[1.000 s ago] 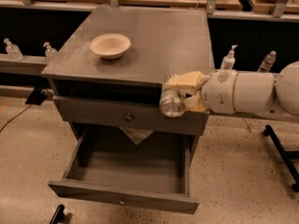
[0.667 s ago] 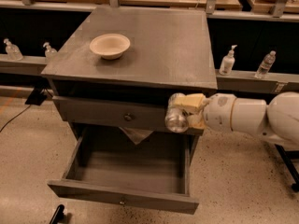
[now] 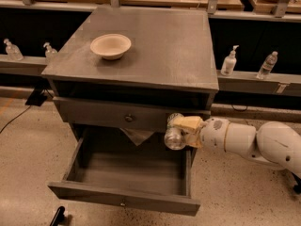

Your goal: Place 7up can into middle drawer

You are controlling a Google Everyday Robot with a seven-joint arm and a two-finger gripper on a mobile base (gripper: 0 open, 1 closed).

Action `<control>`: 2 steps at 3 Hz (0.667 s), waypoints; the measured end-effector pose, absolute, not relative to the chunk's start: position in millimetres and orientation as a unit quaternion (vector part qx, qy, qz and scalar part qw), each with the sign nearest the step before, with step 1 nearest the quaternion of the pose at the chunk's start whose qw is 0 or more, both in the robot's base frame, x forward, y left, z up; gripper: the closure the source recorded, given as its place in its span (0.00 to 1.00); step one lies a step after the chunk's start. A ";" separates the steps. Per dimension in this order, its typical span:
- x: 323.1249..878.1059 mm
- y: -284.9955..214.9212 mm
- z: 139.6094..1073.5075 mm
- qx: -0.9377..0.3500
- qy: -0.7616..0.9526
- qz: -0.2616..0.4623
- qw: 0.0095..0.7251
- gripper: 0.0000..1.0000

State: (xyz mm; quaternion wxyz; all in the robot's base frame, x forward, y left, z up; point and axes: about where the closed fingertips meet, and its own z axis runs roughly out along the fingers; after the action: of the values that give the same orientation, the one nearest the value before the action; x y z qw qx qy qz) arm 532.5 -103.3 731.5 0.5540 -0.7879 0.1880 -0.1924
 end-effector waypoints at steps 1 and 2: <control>532.9 -101.8 688.8 -0.811 0.200 -0.167 0.524 1.00; 522.3 -111.4 610.8 -0.846 0.221 -0.127 0.468 1.00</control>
Offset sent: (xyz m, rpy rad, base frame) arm -0.0260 -0.0217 -0.2030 -0.2784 0.3221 0.0087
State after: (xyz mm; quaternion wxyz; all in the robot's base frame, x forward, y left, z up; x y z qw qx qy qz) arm 522.3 -111.4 610.8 0.4679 -0.8463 0.2207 -0.1273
